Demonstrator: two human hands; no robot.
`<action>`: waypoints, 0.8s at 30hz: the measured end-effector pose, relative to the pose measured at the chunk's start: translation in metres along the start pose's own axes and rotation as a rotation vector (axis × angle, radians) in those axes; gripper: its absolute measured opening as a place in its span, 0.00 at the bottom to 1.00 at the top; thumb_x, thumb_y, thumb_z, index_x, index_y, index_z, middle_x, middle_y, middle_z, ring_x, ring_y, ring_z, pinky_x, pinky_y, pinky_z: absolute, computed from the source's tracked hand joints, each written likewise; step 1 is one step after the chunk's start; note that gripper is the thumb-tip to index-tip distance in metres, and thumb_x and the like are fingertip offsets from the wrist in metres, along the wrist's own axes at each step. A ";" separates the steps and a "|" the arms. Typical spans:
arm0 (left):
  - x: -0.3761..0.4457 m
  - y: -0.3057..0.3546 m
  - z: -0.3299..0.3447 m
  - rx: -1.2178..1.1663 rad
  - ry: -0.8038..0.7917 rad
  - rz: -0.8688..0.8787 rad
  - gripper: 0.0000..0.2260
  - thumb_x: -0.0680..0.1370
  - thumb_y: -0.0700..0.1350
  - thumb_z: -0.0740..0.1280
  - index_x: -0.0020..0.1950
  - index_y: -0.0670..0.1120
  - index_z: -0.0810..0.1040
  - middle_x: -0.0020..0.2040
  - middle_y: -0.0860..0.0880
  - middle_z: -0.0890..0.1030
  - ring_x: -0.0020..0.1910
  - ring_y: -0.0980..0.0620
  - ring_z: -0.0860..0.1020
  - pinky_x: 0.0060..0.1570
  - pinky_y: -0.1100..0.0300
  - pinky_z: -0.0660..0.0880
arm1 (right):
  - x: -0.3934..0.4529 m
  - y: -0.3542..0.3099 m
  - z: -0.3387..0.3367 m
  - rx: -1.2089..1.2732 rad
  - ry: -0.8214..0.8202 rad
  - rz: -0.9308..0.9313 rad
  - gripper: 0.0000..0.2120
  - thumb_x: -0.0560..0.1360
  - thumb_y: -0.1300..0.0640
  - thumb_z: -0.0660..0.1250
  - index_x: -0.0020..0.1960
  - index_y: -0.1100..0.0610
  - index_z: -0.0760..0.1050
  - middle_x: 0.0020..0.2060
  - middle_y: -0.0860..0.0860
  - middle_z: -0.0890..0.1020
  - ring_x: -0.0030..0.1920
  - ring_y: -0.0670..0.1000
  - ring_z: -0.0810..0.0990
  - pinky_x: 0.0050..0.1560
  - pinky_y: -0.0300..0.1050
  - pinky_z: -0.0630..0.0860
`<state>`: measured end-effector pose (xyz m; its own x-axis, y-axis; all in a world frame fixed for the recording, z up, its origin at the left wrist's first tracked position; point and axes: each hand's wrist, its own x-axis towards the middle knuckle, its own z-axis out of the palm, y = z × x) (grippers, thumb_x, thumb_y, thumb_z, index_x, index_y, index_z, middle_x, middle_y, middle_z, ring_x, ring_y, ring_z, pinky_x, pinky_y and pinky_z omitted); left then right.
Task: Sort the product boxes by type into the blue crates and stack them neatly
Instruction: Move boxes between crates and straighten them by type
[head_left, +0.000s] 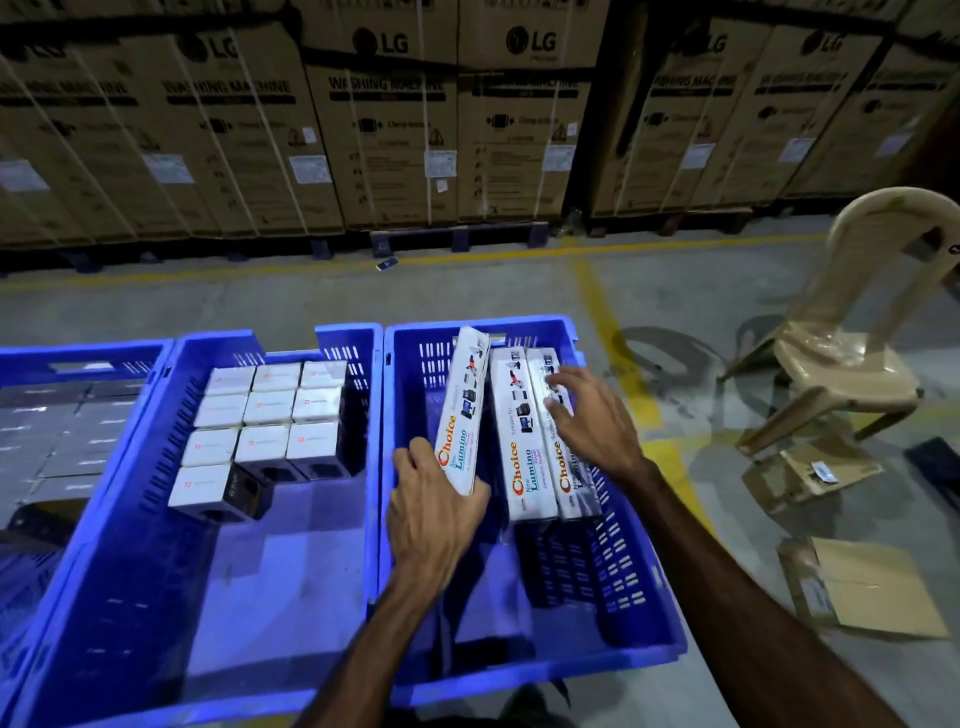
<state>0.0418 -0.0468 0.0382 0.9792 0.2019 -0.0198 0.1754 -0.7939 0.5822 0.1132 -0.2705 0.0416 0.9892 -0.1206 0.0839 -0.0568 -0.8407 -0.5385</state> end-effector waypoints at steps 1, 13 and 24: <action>-0.004 -0.001 0.006 -0.017 -0.006 -0.019 0.25 0.68 0.55 0.74 0.53 0.48 0.63 0.50 0.46 0.71 0.43 0.36 0.79 0.36 0.47 0.76 | -0.002 0.009 -0.002 -0.056 0.026 0.010 0.20 0.79 0.52 0.67 0.70 0.52 0.76 0.72 0.51 0.76 0.70 0.54 0.74 0.70 0.53 0.71; -0.027 -0.001 0.068 -0.290 -0.259 -0.048 0.33 0.78 0.52 0.73 0.78 0.48 0.61 0.72 0.45 0.71 0.65 0.42 0.78 0.63 0.48 0.76 | -0.032 0.065 0.029 -0.026 -0.066 0.066 0.38 0.74 0.67 0.63 0.82 0.56 0.59 0.83 0.51 0.57 0.77 0.55 0.69 0.71 0.55 0.74; 0.007 -0.015 0.076 -0.343 -0.378 -0.027 0.23 0.82 0.49 0.69 0.75 0.53 0.65 0.67 0.49 0.81 0.62 0.48 0.81 0.65 0.40 0.77 | -0.041 0.082 0.040 -0.024 -0.028 -0.023 0.34 0.77 0.65 0.64 0.82 0.57 0.60 0.84 0.50 0.56 0.78 0.55 0.67 0.69 0.52 0.74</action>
<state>0.0532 -0.0768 -0.0327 0.9542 -0.0524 -0.2945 0.2198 -0.5447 0.8093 0.0732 -0.3132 -0.0395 0.9936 -0.0868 0.0719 -0.0373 -0.8553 -0.5168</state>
